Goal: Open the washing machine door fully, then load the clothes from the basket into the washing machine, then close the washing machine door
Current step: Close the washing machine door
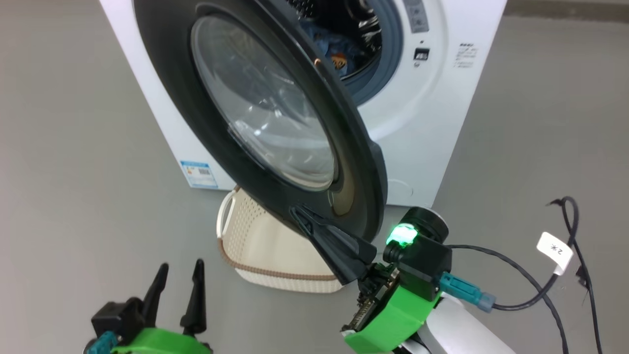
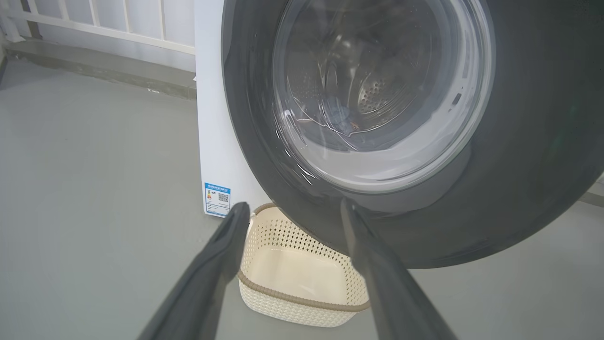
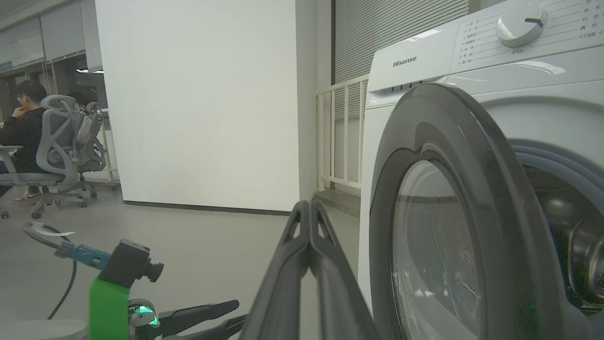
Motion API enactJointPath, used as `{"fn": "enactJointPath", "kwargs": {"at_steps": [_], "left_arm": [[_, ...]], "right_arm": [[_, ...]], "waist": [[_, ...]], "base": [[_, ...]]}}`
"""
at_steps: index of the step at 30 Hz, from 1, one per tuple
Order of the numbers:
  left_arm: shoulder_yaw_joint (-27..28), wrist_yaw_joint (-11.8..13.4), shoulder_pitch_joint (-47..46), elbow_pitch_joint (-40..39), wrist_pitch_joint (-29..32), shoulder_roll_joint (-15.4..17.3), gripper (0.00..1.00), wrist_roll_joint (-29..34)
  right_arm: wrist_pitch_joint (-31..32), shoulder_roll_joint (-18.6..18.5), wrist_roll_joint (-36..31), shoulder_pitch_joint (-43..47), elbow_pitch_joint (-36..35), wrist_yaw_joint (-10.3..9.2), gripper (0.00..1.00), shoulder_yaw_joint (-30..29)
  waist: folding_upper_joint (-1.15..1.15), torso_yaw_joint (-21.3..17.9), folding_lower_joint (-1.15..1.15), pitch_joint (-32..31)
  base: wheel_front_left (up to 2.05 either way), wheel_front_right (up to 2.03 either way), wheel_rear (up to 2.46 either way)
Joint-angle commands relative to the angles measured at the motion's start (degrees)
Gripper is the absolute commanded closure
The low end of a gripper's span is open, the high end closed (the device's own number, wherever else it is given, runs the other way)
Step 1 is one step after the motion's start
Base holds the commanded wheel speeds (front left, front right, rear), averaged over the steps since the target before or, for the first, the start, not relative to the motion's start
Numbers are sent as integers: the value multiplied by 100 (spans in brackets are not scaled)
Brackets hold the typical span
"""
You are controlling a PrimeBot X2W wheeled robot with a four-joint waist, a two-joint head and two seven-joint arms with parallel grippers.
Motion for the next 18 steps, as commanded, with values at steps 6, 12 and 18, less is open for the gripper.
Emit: {"fn": "enactJointPath", "kwargs": {"at_steps": [6,12,18], "left_arm": [[130,127,-319,-331,-38,57,0,-117],[147,205,-307,-401,-38,57,0,-134],[82,234,-368,-425,-38,57,0,-108]], "right_arm": [[-26,84,94,-110,136,9,100,45],[-26,7,86,-119,252,9,100,-47],[-26,-91,82,-181,311,9,100,-189]], "waist": [[0,119,0,349],[0,40,0,470],[0,-71,0,635]], "base": [[0,0,0],[0,0,0],[0,0,0]]}}
